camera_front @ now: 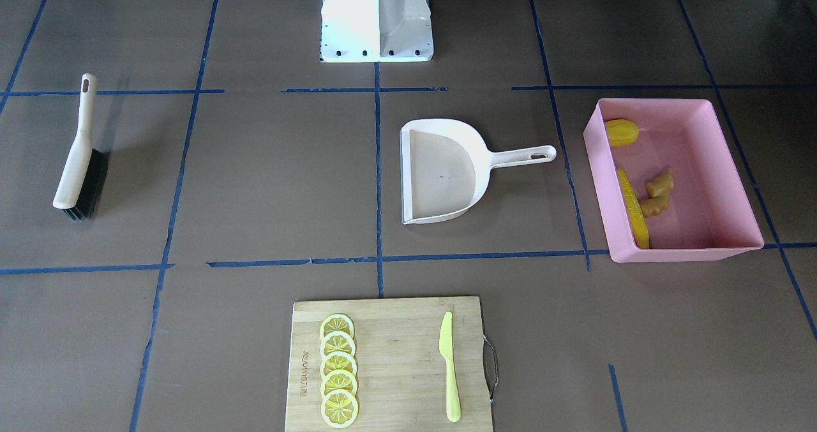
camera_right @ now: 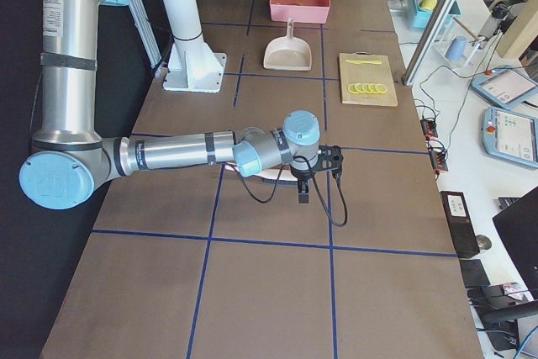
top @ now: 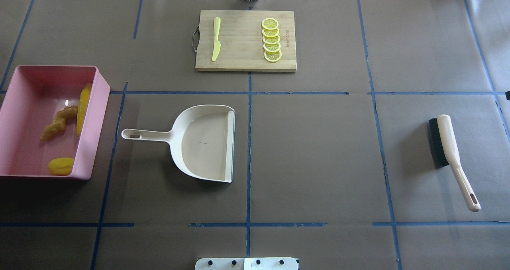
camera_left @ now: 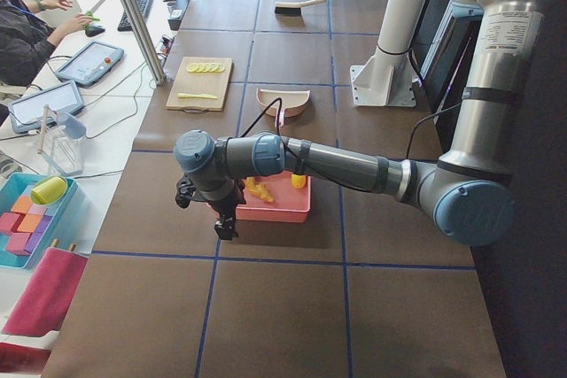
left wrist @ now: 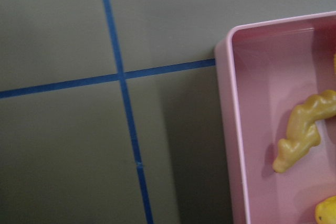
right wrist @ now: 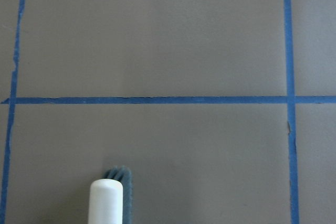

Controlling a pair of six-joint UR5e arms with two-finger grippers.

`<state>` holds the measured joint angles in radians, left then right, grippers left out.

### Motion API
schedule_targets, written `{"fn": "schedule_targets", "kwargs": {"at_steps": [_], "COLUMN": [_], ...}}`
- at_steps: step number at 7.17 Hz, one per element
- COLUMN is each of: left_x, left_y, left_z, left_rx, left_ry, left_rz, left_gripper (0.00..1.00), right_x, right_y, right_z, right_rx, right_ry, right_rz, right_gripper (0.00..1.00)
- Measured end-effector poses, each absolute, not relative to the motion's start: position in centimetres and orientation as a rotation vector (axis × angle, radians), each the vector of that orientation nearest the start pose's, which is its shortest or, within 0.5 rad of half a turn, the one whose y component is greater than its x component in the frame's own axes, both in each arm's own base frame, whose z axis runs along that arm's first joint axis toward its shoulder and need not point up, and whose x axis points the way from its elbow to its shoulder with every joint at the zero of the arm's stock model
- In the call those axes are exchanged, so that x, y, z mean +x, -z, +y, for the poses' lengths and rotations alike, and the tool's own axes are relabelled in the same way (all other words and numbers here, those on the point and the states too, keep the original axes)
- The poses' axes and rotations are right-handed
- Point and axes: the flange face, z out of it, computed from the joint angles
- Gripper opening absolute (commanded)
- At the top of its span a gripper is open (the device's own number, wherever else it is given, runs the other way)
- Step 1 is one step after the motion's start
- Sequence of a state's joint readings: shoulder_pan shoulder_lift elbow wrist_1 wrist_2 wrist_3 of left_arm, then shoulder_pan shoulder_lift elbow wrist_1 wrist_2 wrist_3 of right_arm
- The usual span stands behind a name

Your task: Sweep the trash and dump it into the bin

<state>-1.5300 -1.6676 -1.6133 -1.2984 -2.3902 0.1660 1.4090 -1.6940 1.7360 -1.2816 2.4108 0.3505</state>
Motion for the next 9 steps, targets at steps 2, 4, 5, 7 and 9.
{"fn": "schedule_targets", "kwargs": {"at_steps": [2,4,5,7,9], "left_x": [-4.4,-4.5,-4.6,-5.1,-5.9], "left_y": [-65.7,-68.0,-68.1,-67.8,-67.5], "left_z": [-49.7,-48.8,-48.6,-48.7,-49.0], "left_rx": [-0.058,-0.051,-0.046,-0.046,-0.042], "left_ry": [-0.1,-0.042,-0.035,-0.022,-0.008], "left_rz": [0.822,0.813,0.811,0.809,0.81], "left_gripper": [1.0,1.0,1.0,1.0,1.0], "right_x": [-0.2,0.3,0.4,0.9,2.1], "right_y": [-61.9,-62.6,-62.9,-63.4,-64.6], "right_z": [-44.5,-44.3,-44.3,-44.2,-44.2], "right_rx": [0.072,0.066,0.062,0.059,0.049], "right_ry": [-0.041,-0.059,-0.066,-0.081,-0.11], "right_rz": [-0.893,-0.878,-0.87,-0.865,-0.866], "right_gripper": [1.0,1.0,1.0,1.0,1.0]}}
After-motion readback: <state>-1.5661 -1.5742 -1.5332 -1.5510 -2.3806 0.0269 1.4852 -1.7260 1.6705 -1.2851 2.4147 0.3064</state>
